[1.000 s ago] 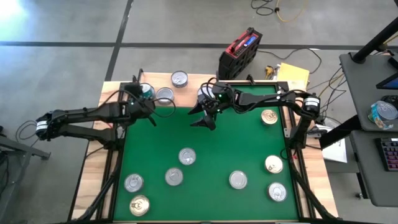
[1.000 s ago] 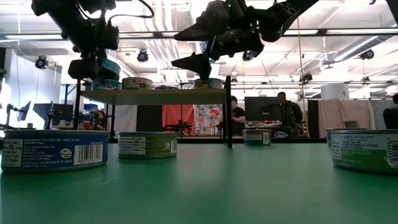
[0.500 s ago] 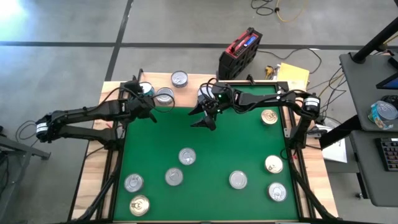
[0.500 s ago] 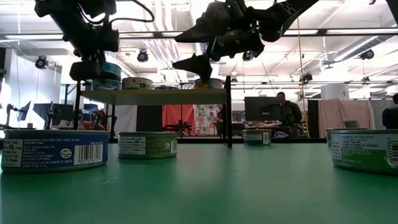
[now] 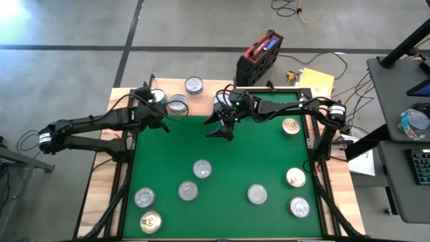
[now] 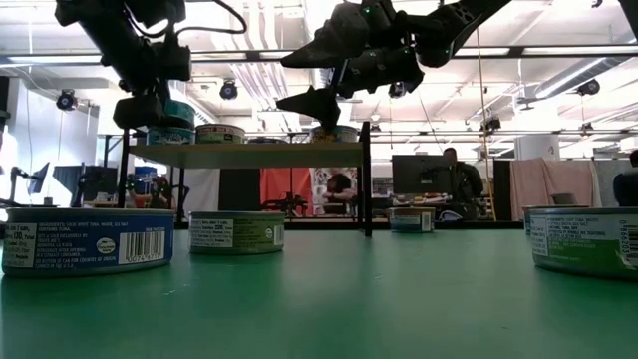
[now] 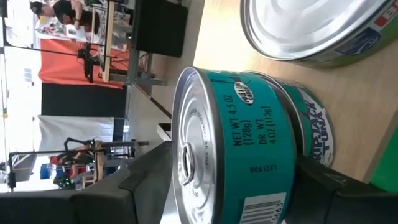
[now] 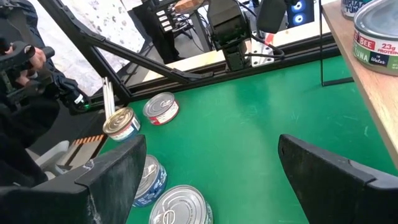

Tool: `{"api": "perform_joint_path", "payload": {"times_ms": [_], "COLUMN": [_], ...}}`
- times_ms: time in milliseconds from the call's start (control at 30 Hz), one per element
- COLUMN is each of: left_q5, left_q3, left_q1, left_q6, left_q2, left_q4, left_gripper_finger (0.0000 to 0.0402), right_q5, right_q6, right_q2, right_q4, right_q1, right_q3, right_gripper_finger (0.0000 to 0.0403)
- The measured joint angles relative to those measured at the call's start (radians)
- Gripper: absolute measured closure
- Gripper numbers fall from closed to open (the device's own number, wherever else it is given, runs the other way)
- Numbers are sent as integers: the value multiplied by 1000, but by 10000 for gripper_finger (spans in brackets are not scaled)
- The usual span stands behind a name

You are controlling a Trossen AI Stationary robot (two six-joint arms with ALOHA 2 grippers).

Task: Stack canned seafood by type on shelf
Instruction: Stack the center light blue tuna can on top of the light blue tuna can on the shelf

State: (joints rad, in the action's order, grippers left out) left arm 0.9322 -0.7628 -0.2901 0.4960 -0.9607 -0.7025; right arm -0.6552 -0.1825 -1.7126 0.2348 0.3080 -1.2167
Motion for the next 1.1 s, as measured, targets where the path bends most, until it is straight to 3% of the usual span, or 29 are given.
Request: {"api": "perform_joint_path", "payload": {"times_ms": [400,667,1100], "left_q5": [1,-56,-49], "left_q3": [-11,-64,-76], "left_q1": [0,0,0], "left_q6": [-41,-47,-75], "left_q2": [0,-3,-3], "left_q4": [-13,-86,-84], "left_gripper_finger": [117,114,110], "right_q5": [0,0,0], "right_q6": [0,0,-16], "right_q2": [0,0,0], "right_q4": [-2,-6,-9], "right_q1": [0,0,0], "right_q3": [0,0,0], "right_gripper_finger": [49,49,48]}}
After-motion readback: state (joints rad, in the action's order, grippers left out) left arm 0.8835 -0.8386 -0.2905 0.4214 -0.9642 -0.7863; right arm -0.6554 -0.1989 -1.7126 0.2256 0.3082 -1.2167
